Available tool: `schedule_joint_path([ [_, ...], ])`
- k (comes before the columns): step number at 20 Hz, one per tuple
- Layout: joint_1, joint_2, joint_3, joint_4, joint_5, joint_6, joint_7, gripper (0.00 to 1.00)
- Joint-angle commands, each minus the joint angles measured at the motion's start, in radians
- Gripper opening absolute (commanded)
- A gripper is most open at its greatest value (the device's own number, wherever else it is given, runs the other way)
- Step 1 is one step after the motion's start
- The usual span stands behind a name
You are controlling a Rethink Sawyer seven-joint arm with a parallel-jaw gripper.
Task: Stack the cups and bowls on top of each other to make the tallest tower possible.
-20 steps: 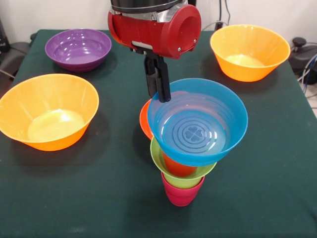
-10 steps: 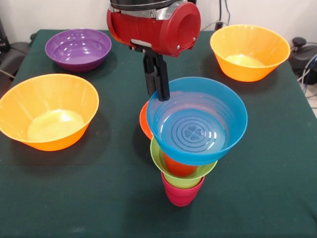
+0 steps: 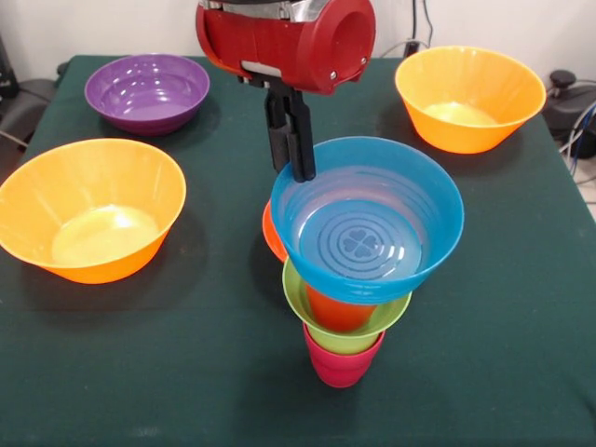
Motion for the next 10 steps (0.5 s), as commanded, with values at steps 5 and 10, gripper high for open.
schedule_joint_path([
  [5, 0.009, -0.007, -0.064, 0.103, -0.062, 0.011, -0.196, 0.00],
  [10, 0.010, 0.004, -0.067, 0.111, -0.069, -0.009, -0.189, 0.00],
])
